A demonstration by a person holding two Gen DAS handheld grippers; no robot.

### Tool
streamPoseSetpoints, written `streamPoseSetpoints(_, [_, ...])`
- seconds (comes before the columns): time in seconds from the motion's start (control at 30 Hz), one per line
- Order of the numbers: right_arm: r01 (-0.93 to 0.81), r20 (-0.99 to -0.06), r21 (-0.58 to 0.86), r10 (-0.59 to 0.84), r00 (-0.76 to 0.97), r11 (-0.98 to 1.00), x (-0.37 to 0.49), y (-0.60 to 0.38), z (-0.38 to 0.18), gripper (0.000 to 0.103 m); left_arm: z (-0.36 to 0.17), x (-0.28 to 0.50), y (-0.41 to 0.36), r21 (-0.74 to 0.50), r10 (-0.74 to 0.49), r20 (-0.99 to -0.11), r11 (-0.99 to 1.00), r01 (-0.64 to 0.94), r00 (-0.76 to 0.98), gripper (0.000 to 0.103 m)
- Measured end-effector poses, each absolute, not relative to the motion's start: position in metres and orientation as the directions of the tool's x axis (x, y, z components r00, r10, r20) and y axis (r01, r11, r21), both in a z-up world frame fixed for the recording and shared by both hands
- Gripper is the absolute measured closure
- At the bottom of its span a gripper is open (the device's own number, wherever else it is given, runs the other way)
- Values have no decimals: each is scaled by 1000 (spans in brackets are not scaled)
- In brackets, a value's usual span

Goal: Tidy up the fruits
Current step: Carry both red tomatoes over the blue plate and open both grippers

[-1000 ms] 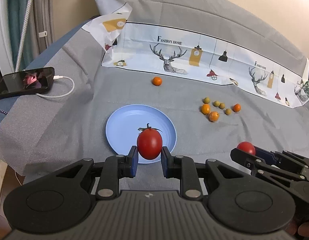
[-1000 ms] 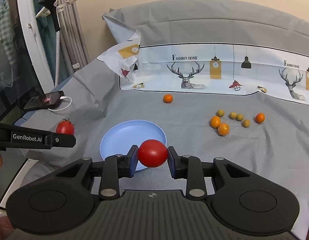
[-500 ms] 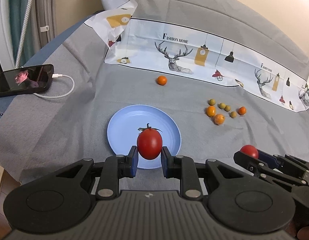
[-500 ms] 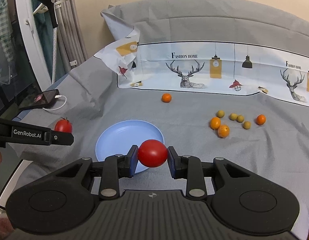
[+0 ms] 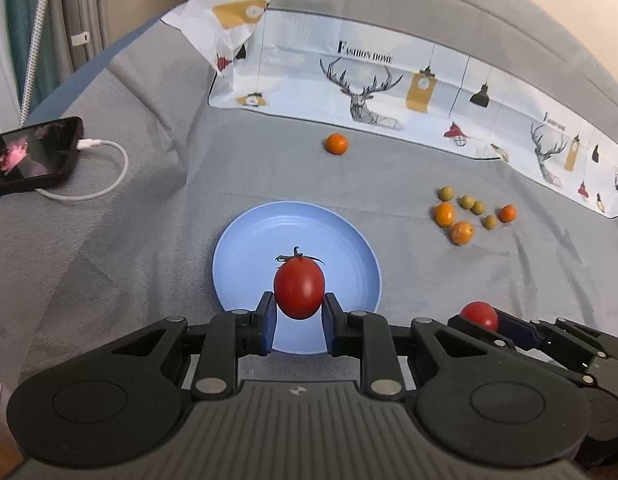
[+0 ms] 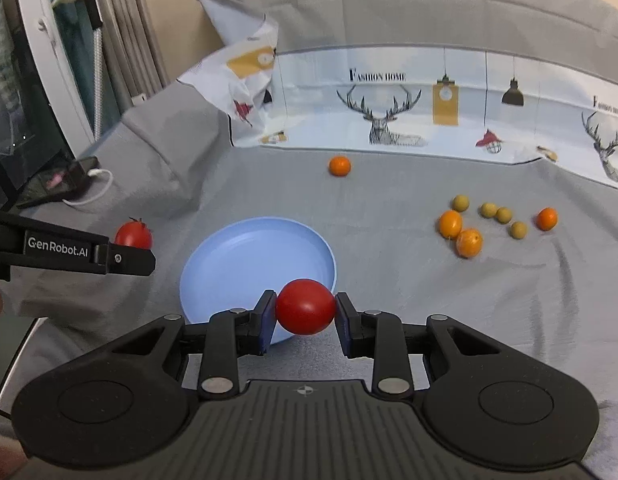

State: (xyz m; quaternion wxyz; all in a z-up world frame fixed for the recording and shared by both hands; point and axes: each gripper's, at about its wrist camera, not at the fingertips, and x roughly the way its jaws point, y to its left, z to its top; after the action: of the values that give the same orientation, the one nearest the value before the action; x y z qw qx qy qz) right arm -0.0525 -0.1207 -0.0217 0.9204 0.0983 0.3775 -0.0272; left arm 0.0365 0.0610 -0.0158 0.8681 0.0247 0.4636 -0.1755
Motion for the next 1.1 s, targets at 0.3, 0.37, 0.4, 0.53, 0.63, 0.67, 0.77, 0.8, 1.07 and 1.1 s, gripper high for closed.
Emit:
streamPoseSetpoints(0.3, [81,-739,154,60,671,985,-6,-111,-53,70,-55,79,47,-84,-233,-861,942,325,452,77])
streamPoseSetpoints(0.37, [69,-748,151,68,660,986,4,-109,-61,70,-65,89,45,-68,-214,-868,945,320,448,77])
streamPoseSetpoints(0.4, [65,-752,149,71,655,987,10,-108,-64,70,-69,93,44,-57,-204,-872,946,320,446,77])
streamPoseSetpoints(0.53, [55,-775,149,82,627,987,28,-107,-79,70,-88,110,42,-42,-177,-892,949,312,417,77])
streamPoseSetpoints(0.63, [47,-791,143,86,606,989,39,-106,-90,70,-100,120,43,-28,-156,-903,951,307,400,77])
streamPoseSetpoints(0.67, [43,-796,141,87,599,989,43,-106,-94,70,-104,123,43,-25,-151,-906,952,305,396,77])
streamPoseSetpoints(0.77, [26,-808,134,94,582,991,53,-101,-103,70,-112,131,43,-12,-134,-911,954,299,390,77])
streamPoseSetpoints(0.8, [21,-809,131,95,580,991,56,-100,-104,70,-112,133,43,-10,-133,-911,954,301,390,77])
streamPoseSetpoints(1.07, [22,-770,100,63,635,995,61,-97,-75,20,-72,115,51,-34,-196,-847,947,319,494,1])
streamPoseSetpoints(1.1, [26,-768,100,60,638,995,56,-99,-70,17,-67,109,53,-34,-202,-846,945,327,494,1])
